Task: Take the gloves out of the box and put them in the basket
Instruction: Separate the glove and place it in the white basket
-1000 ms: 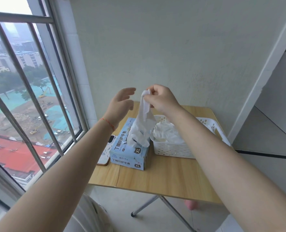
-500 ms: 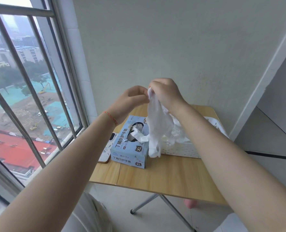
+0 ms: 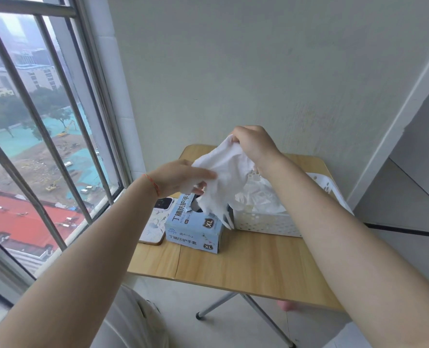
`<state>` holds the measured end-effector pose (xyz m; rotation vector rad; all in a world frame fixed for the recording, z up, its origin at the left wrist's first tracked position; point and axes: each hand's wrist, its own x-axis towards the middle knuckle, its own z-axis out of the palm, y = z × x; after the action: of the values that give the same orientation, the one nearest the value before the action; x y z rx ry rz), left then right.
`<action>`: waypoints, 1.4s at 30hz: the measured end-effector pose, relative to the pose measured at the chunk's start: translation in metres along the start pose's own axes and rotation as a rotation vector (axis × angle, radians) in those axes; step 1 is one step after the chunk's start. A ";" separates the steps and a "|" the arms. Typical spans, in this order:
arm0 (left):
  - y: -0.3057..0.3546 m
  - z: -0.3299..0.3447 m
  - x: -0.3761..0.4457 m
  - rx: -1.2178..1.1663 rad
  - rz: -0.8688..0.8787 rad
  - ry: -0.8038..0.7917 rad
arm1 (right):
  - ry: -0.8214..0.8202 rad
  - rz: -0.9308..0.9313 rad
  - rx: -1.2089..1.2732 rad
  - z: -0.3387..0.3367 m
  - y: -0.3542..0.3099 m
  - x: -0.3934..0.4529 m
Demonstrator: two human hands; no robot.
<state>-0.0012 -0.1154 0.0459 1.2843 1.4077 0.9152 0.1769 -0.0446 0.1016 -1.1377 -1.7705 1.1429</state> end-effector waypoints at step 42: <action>0.034 0.140 0.106 1.241 0.160 -0.101 | 0.287 0.136 -0.885 -0.125 0.164 0.016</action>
<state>0.1476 -0.0176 0.0280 2.3040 1.8602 -0.0581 0.3304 0.0418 -0.0078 -1.8324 -2.0200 0.1824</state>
